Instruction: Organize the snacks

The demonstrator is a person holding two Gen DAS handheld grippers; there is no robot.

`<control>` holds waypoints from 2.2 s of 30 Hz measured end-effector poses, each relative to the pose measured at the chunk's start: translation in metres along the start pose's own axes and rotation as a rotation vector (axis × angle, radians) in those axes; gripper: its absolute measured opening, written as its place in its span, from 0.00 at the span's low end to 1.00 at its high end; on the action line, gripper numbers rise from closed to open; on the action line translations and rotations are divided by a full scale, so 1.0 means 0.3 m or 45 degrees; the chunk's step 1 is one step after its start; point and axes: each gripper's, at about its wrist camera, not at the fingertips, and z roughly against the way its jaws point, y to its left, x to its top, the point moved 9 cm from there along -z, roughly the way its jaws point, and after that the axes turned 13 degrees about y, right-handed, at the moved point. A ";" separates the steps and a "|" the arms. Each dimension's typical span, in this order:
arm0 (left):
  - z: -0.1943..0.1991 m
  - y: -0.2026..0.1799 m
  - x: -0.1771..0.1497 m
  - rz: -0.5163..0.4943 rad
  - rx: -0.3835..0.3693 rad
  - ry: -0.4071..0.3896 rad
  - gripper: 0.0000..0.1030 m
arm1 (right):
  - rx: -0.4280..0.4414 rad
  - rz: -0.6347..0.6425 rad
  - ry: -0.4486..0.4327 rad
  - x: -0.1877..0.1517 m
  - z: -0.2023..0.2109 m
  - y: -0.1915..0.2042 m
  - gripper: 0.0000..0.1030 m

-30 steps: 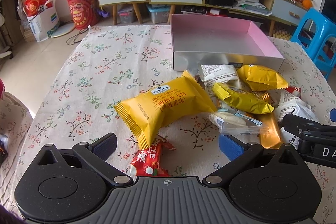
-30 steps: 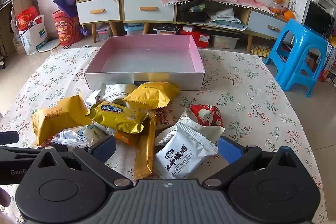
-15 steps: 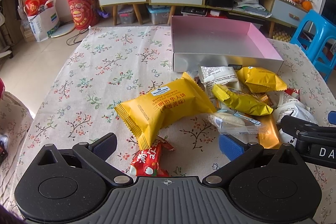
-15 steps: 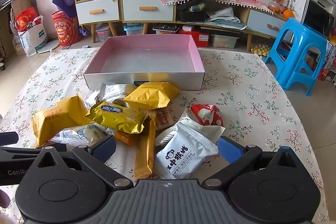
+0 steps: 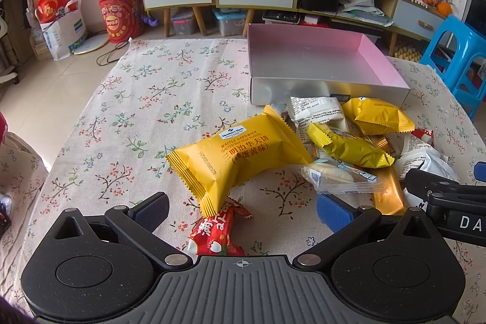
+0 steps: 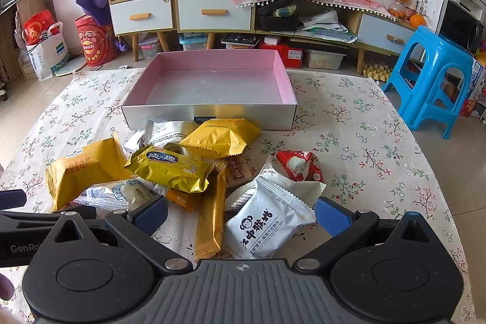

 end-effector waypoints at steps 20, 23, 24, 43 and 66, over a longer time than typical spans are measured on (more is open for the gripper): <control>0.002 0.001 -0.001 0.001 -0.001 -0.003 1.00 | 0.000 0.000 0.000 0.000 0.000 0.000 0.90; 0.002 0.001 -0.001 0.002 -0.001 -0.003 1.00 | 0.000 0.000 0.001 0.000 0.000 0.000 0.90; 0.002 0.001 0.000 0.002 -0.001 -0.003 1.00 | 0.000 0.000 0.001 0.000 0.000 0.000 0.90; 0.037 -0.016 0.060 -0.050 -0.042 0.043 1.00 | -0.052 -0.039 -0.029 0.070 0.029 -0.042 0.90; -0.111 0.023 0.217 -0.316 -0.411 0.269 1.00 | 0.456 -0.202 0.371 0.240 -0.192 -0.032 0.86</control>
